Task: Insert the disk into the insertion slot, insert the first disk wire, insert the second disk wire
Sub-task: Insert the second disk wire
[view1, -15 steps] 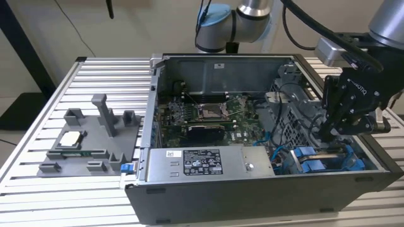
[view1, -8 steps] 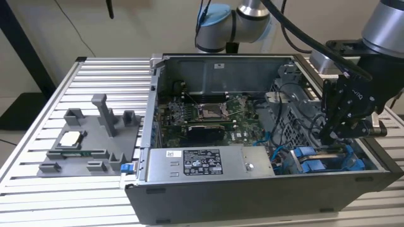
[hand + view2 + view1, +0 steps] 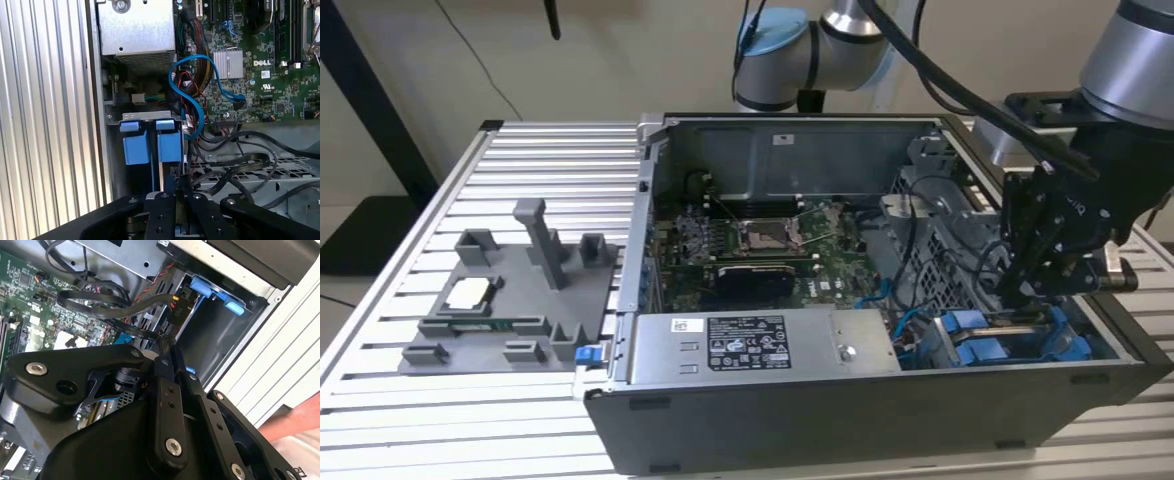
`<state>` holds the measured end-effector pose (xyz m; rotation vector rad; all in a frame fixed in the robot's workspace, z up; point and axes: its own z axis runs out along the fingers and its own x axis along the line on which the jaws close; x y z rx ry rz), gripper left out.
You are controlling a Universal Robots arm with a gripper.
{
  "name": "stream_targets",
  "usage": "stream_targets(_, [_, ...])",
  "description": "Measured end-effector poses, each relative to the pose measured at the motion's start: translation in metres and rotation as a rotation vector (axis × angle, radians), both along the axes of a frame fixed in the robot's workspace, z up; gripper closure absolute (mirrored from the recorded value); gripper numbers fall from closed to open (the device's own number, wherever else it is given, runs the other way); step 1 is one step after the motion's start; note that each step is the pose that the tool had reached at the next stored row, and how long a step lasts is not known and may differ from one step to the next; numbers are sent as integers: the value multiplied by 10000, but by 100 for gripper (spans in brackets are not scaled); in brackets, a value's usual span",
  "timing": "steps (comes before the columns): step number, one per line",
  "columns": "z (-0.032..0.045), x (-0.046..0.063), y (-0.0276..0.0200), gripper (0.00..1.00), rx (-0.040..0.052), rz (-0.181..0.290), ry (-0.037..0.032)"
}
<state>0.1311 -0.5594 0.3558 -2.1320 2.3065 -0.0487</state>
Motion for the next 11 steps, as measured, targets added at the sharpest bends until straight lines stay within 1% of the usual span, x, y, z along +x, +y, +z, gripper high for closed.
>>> stream_targets(2, [-19,-1,0,84,3,-1,-29])
stream_targets(5, [-54,0,1,84,1,-1,-112])
stream_targets(6, [-60,0,3,84,0,0,-130])
stream_targets(8, [-68,0,8,84,1,1,-147])
stream_targets(11, [-79,0,30,84,2,0,-157])
